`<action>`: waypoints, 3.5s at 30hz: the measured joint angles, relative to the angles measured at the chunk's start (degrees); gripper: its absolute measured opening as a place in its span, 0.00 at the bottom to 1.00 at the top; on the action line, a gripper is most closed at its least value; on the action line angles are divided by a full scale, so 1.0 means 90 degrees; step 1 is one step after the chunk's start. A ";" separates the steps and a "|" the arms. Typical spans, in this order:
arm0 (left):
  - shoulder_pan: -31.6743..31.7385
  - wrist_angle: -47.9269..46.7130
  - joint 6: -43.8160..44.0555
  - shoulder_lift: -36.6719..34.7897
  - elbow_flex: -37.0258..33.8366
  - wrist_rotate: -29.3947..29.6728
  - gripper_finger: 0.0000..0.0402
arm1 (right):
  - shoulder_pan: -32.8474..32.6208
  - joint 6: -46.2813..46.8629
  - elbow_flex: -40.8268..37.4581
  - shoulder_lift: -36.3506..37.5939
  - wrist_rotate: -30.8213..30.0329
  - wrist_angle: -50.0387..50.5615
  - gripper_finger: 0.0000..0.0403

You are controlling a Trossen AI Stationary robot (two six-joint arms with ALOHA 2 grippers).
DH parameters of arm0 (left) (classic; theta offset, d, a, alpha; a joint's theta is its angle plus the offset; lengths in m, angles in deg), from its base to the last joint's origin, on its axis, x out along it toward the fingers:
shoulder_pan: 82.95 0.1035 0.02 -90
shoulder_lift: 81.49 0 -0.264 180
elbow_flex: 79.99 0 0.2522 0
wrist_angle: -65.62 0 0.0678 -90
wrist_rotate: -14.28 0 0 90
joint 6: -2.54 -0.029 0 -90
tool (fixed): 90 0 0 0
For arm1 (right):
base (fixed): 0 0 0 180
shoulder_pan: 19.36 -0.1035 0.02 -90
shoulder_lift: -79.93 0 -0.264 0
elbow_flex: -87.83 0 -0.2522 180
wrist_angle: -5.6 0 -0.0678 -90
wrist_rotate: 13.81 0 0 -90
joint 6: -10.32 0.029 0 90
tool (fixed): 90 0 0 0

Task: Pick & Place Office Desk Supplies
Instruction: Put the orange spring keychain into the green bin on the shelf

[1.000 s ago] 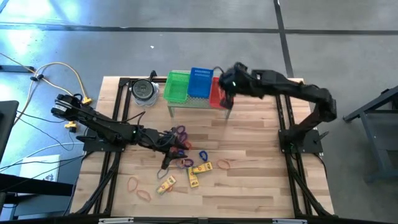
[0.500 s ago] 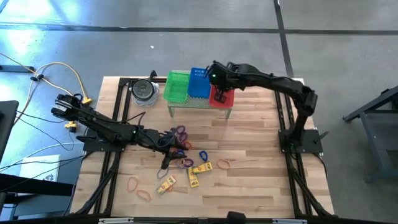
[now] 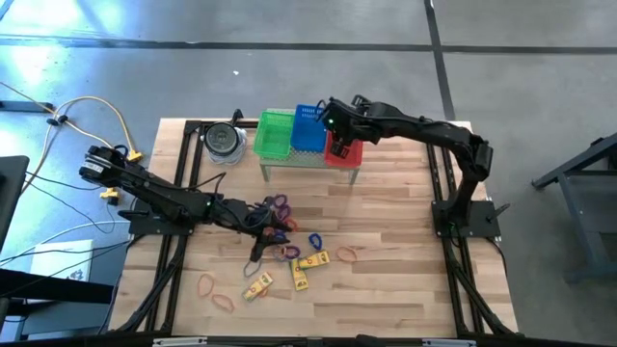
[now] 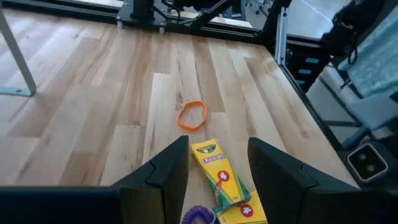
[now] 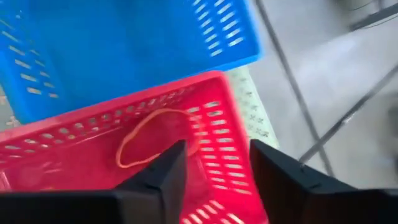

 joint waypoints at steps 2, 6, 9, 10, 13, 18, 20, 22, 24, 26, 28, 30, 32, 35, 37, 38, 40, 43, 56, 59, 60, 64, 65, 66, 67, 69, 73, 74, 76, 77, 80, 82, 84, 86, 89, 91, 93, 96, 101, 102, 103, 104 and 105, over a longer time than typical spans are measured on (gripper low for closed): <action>0.0004 -0.0010 0.0096 0.0000 0.0000 -0.0007 0.40 | -0.0136 -0.0073 0.0000 0.0081 -0.0483 -0.0022 0.49; 0.0139 -0.0060 -0.0269 -0.0026 0.0000 -0.0010 0.40 | -0.0543 -0.0442 0.0000 0.0378 -0.1513 0.0040 0.53; 0.0260 -0.0261 -0.0286 -0.0105 0.0000 -0.0007 0.40 | -0.1003 -0.0288 0.0000 0.0708 -0.2329 0.0103 0.53; 0.0294 -0.0479 -0.0286 -0.0157 -0.0002 -0.0007 0.40 | -0.1152 -0.0162 0.0000 0.0848 -0.2477 0.0169 0.53; 0.0395 -0.1237 -0.0285 -0.0357 -0.0002 0.0001 0.40 | -0.1692 0.0563 0.0003 0.1251 -0.2422 0.0419 0.53; 0.0290 -0.2358 -0.1055 -0.0885 0.0137 0.0473 0.40 | -0.2510 0.2491 0.0003 0.1856 -0.0829 0.1172 0.53; -0.0065 -0.2441 -0.1779 -0.1084 0.0260 0.0972 0.39 | -0.2816 0.2824 0.0003 0.1993 -0.0176 0.1225 0.53; -0.0470 -0.2658 -0.2192 -0.1204 0.0485 0.1675 0.38 | -0.3128 0.2941 0.0003 0.2116 0.0118 0.1235 0.53; -0.0789 -0.3302 -0.1994 -0.1215 0.0990 0.2146 0.37 | -0.3477 0.3155 0.0003 0.2204 0.0142 0.1271 0.53; -0.0910 -0.4313 -0.1401 -0.1171 0.1572 0.2323 0.36 | -0.3835 0.3688 0.0003 0.2303 0.0146 0.1414 0.53; -0.0911 -0.5118 -0.0887 -0.1079 0.2150 0.2348 0.36 | -0.4195 0.4289 0.0003 0.2359 0.0042 0.1668 0.53; -0.0906 -0.5790 -0.0588 -0.0980 0.2475 0.2361 0.36 | -0.4587 0.4846 0.0003 0.2366 -0.0349 0.1957 0.53; -0.0868 -0.5958 -0.0562 -0.0915 0.2658 0.2347 0.36 | -0.4983 0.5470 -0.0017 0.2351 -0.0902 0.2412 0.53; -0.0764 -0.6362 -0.0503 -0.0928 0.2678 0.2006 0.36 | -0.5485 0.6432 -0.0355 0.2354 -0.1603 0.2850 0.53; -0.0664 -0.6786 -0.0152 -0.0928 0.2678 0.1697 0.36 | -0.5779 0.6932 -0.0696 0.2353 -0.1866 0.3067 0.53; -0.0629 -0.7009 0.0051 -0.0933 0.2669 0.1625 0.36 | -0.5929 0.7089 -0.0897 0.2347 -0.1979 0.3166 0.53; -0.0602 -0.7181 0.0305 -0.0933 0.2671 0.1616 0.36 | -0.6220 0.7410 -0.1325 0.2342 -0.2179 0.3294 0.53; -0.0546 -0.7360 0.0272 -0.0933 0.2671 0.1644 0.36 | -0.6523 0.7788 -0.2012 0.2342 -0.2522 0.3227 0.53; -0.0517 -0.7378 0.0195 -0.0220 0.2637 0.1652 0.36 | -0.6507 0.8342 -0.3752 0.2342 -0.5699 0.2295 0.53; -0.0517 -0.7360 0.0221 0.0089 0.2582 0.1652 0.36 | -0.6451 0.8335 -0.3977 0.2342 -0.5836 0.2285 0.53; -0.0517 -0.7319 0.0224 0.0212 0.2546 0.1654 0.36 | -0.6430 0.8334 -0.4049 0.2342 -0.5854 0.2281 0.53; -0.0500 -0.6996 0.0224 0.0736 0.2472 0.1654 0.36 | -0.6347 0.8369 -0.4246 0.2342 -0.5874 0.2239 0.53; -0.0500 -0.6993 0.0219 0.0872 0.2472 0.1654 0.36 | -0.6345 0.8372 -0.4265 0.2342 -0.5874 0.2239 0.53; -0.0500 -0.7011 0.0172 0.0995 0.2469 0.1651 0.36 | -0.6344 0.8371 -0.4269 0.2342 -0.5874 0.2238 0.53; -0.0500 -0.7017 0.0142 0.1117 0.2464 0.1653 0.36 | -0.6347 0.8362 -0.4269 0.2342 -0.5874 0.2224 0.53; -0.0497 -0.7007 0.0124 0.1280 0.2463 0.1651 0.36 | -0.6349 0.8348 -0.4269 0.2342 -0.5874 0.2202 0.53; -0.0355 -0.6678 0.0199 0.1382 0.2408 0.1510 0.36 | -0.6349 0.8346 -0.4267 0.2342 -0.5874 0.2199 0.53; -0.0308 -0.6575 0.0253 0.1382 0.2360 0.1409 0.36 | -0.6349 0.8343 -0.4267 0.2342 -0.5874 0.2188 0.53; -0.0215 -0.6588 0.0451 0.1380 0.2226 0.1164 0.36 | -0.6349 0.8334 -0.4267 0.2342 -0.5874 0.2126 0.53; -0.0162 -0.6640 0.0537 0.1381 0.2148 0.1068 0.36 | -0.6349 0.8334 -0.4265 0.2342 -0.5874 0.2111 0.53; -0.0009 -0.6596 0.0610 0.1283 0.1923 0.0772 0.36 | -0.6349 0.8333 -0.4264 0.2342 -0.5874 0.2104 0.53; 0.0094 -0.6481 0.0610 0.1205 0.1796 0.0632 0.36 | -0.6349 0.8331 -0.4263 0.2342 -0.5874 0.2099 0.53; 0.0167 -0.6455 0.0598 0.1121 0.1752 0.0612 0.36 | -0.6349 0.8331 -0.4262 0.2342 -0.5874 0.2097 0.53; 0.0211 -0.6529 0.0591 0.1038 0.1747 0.0684 0.36 | -0.6349 0.8331 -0.4262 0.2342 -0.5874 0.2090 0.53; 0.0240 -0.6793 0.0576 0.0964 0.1729 0.0954 0.36 | -0.6349 0.8329 -0.4262 0.2342 -0.5874 0.2087 0.53; 0.0276 -0.6837 0.0597 0.0952 0.1729 0.1254 0.36 | -0.6349 0.8330 -0.4262 0.2342 -0.5871 0.2084 0.53; 0.0292 -0.6791 0.0603 0.0954 0.1725 0.1509 0.36 | -0.6349 0.8331 -0.4262 0.2342 -0.5866 0.2081 0.53; 0.0329 -0.6183 0.0594 0.1010 0.1638 0.1715 0.36 | -0.6349 0.8329 -0.4262 0.2342 -0.5850 0.2062 0.53; 0.0328 -0.5733 0.0869 0.1008 0.1359 0.1719 0.36 | -0.6349 0.8329 -0.4262 0.2342 -0.5711 0.2058 0.53; 0.0328 -0.5715 0.0993 0.1008 0.1328 0.1717 0.36 | -0.6349 0.8329 -0.4262 0.2342 -0.5691 0.2058 0.53; 0.0328 -0.5661 0.1099 0.1008 0.1297 0.1717 0.36 | -0.6349 0.8329 -0.4262 0.2342 -0.5688 0.2058 0.53; 0.0328 -0.5624 0.1212 0.1008 0.1281 0.1717 0.36 | -0.6349 0.8329 -0.4262 0.2342 -0.5692 0.2058 0.53; 0.0321 -0.5590 0.1294 0.1008 0.1268 0.1718 0.36 | -0.6349 0.8329 -0.4262 0.2342 -0.5693 0.2058 0.53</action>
